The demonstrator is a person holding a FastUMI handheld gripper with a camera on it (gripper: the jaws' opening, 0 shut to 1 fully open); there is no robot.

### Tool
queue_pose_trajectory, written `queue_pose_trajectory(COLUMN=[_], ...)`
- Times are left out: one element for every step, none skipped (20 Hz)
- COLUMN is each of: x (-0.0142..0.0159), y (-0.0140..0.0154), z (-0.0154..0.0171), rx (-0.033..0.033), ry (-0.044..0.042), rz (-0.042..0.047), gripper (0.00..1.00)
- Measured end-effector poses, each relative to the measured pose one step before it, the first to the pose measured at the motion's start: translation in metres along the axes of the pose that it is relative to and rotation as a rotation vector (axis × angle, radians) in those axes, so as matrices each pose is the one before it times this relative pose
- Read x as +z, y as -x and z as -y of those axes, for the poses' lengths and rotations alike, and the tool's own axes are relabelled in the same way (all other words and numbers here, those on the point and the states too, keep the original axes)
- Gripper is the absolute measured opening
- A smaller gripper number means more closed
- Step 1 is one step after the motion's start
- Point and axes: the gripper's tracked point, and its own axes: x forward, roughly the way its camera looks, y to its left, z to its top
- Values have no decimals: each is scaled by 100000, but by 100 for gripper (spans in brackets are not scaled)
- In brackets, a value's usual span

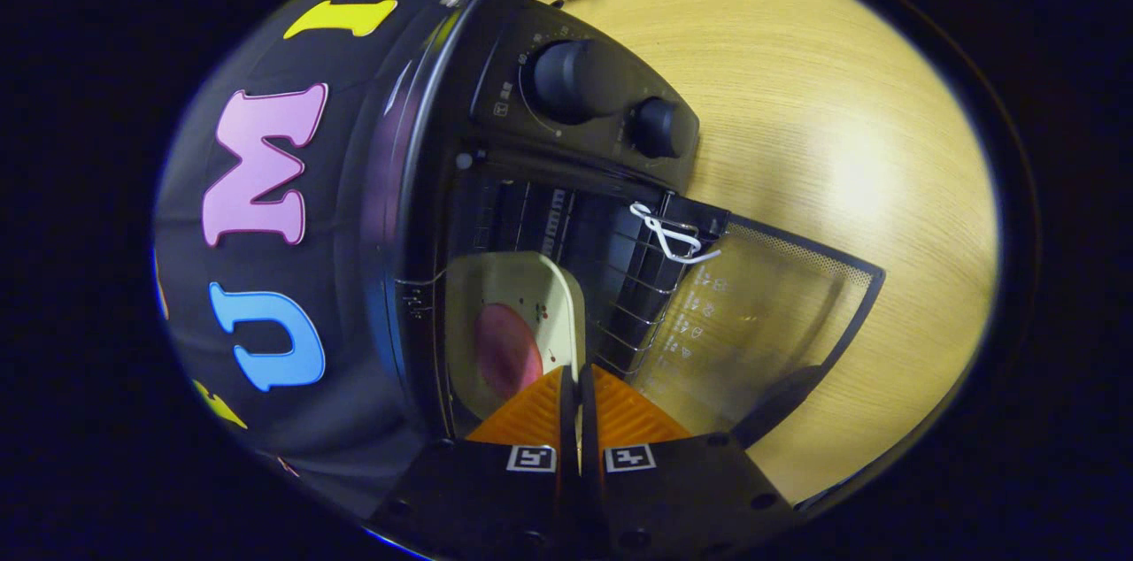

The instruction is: Open the toaster oven, put the food inside, and close the toaster oven door.

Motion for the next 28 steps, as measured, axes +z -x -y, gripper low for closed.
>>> queue_pose_trajectory(x=[27,33,-128,-62,-183,-63,7,-187,-58,-168,-110,-337,-10,-141,-262,-148,-92,-61,-326,-471,-506,-502,-24,69,-90,-337,-422,-33], y=[-367,-244,-310,-214,-100,-145,-103,-15,-125,185,181,-106,156,46,135,227,242,287,447,423,549,369,727,783,484,589,701,753], z=[-156,-18,118,221,197,197,-130,-13,-79,-176,32,28,-53,116,99,37,-47,-129,-106,-301,-424,-254,-144,-40,-173,-433,-9,135], rx=[-819,-1051,-1446,-1565,-1421,-841,812,668,500,711,651,494,813,298,561,450,773,1051,1164,2151,2184,1823,1239,1040,1577,3304,1551,1015], ry=[-1937,-1045,-228,36,462,19,-766,-397,-682,-797,-1026,-882,-937,-740,-1156,-975,-613,29,15,-865,-695,406,1276,3480,3491,5794,7646,8488], rz=[1731,1742,754,818,-79,302,584,-130,-197,-1028,-625,-705,-625,-793,-1139,-1123,-256,-461,-1491,-1991,-2701,-1954,-469,209,-559,-1780,-1931,-2], gripper=[6,6,5,6,6,6,6,8,12,11,13,14,16,26,31,37,42,52,58,74,86,98,98,98,98,98,98,98])
